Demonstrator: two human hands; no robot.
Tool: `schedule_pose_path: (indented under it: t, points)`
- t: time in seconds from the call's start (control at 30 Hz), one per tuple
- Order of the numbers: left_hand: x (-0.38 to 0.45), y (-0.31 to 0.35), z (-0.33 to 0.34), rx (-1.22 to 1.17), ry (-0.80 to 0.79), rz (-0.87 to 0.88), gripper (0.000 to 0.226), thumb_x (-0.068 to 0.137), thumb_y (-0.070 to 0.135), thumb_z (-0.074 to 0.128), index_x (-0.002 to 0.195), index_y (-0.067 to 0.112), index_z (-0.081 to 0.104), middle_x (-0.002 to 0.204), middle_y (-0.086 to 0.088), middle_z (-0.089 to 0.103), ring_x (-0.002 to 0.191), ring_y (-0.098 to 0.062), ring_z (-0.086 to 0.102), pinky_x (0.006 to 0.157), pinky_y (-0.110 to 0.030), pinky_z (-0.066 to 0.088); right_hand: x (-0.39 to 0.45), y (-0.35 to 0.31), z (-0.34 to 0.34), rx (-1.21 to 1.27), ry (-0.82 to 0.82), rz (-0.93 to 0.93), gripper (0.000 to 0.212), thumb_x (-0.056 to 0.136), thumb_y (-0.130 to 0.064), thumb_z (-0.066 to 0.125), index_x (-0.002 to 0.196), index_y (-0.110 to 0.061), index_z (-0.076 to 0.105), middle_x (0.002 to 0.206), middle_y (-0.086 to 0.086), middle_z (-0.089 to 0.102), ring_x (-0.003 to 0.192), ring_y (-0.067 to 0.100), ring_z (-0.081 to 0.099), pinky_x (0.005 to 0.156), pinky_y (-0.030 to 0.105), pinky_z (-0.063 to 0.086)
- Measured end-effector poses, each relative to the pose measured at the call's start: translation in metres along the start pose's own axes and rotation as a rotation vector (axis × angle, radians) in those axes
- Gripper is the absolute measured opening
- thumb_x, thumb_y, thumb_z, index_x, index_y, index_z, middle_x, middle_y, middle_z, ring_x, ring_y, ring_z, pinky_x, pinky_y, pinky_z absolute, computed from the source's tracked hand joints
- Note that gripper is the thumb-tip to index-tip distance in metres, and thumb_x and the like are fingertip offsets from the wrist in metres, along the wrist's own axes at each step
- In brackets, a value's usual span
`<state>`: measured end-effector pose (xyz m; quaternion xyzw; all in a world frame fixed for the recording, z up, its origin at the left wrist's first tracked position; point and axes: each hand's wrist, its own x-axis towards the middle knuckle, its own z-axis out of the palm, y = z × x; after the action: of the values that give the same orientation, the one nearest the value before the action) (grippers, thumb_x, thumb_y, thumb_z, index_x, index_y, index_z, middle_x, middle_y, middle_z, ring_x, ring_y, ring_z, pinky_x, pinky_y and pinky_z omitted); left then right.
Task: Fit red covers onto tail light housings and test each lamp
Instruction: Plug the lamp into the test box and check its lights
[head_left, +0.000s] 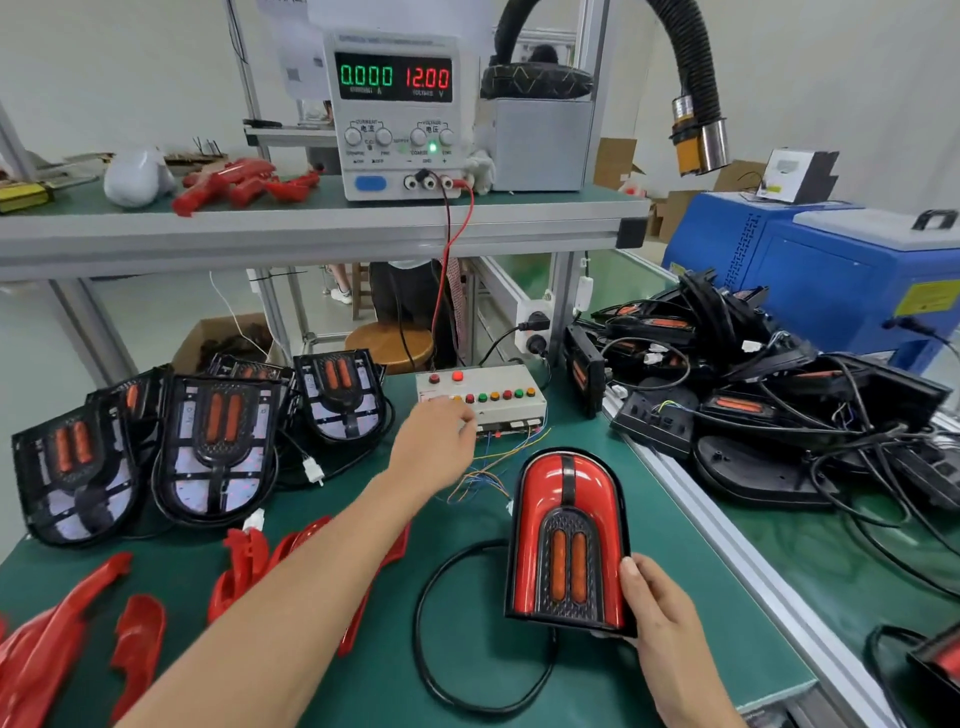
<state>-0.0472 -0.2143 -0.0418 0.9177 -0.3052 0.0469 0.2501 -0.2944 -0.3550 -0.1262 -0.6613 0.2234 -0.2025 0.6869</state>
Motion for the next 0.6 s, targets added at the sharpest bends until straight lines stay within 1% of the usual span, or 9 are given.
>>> schedule_pose_path:
  t: [0.07, 0.1, 0.17, 0.23, 0.3, 0.4, 0.53, 0.6]
  points:
    - [0.013, 0.003, 0.011, 0.082, -0.075, -0.048, 0.033, 0.103, 0.022, 0.047, 0.130, 0.012, 0.064, 0.133, -0.013, 0.059, 0.125, -0.032, 0.054, 0.103, -0.046, 0.049, 0.001, 0.002, -0.001, -0.011, 0.020, -0.011, 0.026, 0.102, -0.036, 0.050, 0.095, -0.030, 0.075, 0.092, 0.008, 0.077, 0.084, 0.022, 0.074, 0.071, 0.031, 0.061]
    - [0.016, 0.004, 0.016, 0.120, -0.105, -0.080, 0.036, 0.103, 0.022, 0.047, 0.135, 0.011, 0.060, 0.137, -0.014, 0.054, 0.128, -0.034, 0.050, 0.103, -0.047, 0.048, 0.001, 0.003, -0.001, -0.005, 0.026, -0.014, 0.026, 0.102, -0.035, 0.050, 0.094, -0.031, 0.075, 0.090, 0.007, 0.077, 0.082, 0.021, 0.074, 0.067, 0.027, 0.060]
    - [0.017, 0.005, 0.027, 0.160, -0.136, -0.127, 0.038, 0.102, 0.021, 0.048, 0.138, 0.011, 0.054, 0.140, -0.014, 0.046, 0.132, -0.034, 0.043, 0.103, -0.046, 0.047, 0.001, 0.003, -0.001, 0.001, 0.031, -0.016, 0.024, 0.098, -0.040, 0.051, 0.094, -0.033, 0.074, 0.087, 0.007, 0.077, 0.080, 0.021, 0.074, 0.063, 0.026, 0.059]
    - [0.016, 0.004, 0.036, 0.169, -0.131, -0.148, 0.036, 0.101, 0.021, 0.051, 0.136, 0.011, 0.054, 0.140, -0.012, 0.044, 0.132, -0.031, 0.041, 0.100, -0.044, 0.047, 0.001, 0.002, 0.000, -0.009, 0.030, -0.029, 0.024, 0.092, -0.046, 0.051, 0.095, -0.038, 0.073, 0.088, 0.005, 0.078, 0.081, 0.018, 0.075, 0.064, 0.026, 0.059]
    - [0.014, 0.004, 0.041, 0.175, -0.117, -0.163, 0.036, 0.101, 0.023, 0.053, 0.134, 0.011, 0.055, 0.139, -0.012, 0.044, 0.132, -0.031, 0.040, 0.099, -0.044, 0.047, 0.002, 0.003, 0.000, -0.020, 0.025, -0.037, 0.023, 0.090, -0.048, 0.051, 0.095, -0.042, 0.072, 0.089, 0.002, 0.078, 0.082, 0.016, 0.075, 0.070, 0.027, 0.057]
    - [0.014, 0.005, 0.043, 0.179, -0.099, -0.180, 0.036, 0.099, 0.022, 0.053, 0.133, 0.011, 0.056, 0.140, -0.012, 0.042, 0.132, -0.031, 0.039, 0.098, -0.043, 0.047, 0.003, 0.005, -0.001, -0.020, 0.015, -0.038, 0.025, 0.089, -0.049, 0.050, 0.095, -0.038, 0.073, 0.090, 0.004, 0.078, 0.084, 0.019, 0.075, 0.076, 0.034, 0.056]
    - [0.018, 0.004, 0.042, 0.195, -0.078, -0.176, 0.046, 0.100, 0.027, 0.053, 0.143, 0.012, 0.047, 0.151, -0.012, 0.031, 0.139, -0.032, 0.031, 0.104, -0.044, 0.045, 0.003, 0.005, -0.002, -0.012, 0.011, -0.028, 0.027, 0.088, -0.050, 0.051, 0.097, -0.036, 0.073, 0.093, 0.007, 0.078, 0.085, 0.023, 0.076, 0.071, 0.033, 0.059]
    - [0.021, 0.002, 0.042, 0.200, -0.085, -0.171, 0.047, 0.101, 0.032, 0.051, 0.144, 0.013, 0.045, 0.153, -0.011, 0.031, 0.141, -0.032, 0.030, 0.107, -0.046, 0.043, 0.003, 0.005, -0.001, -0.011, 0.010, -0.024, 0.027, 0.088, -0.050, 0.051, 0.097, -0.037, 0.073, 0.093, 0.008, 0.078, 0.086, 0.024, 0.076, 0.073, 0.037, 0.059]
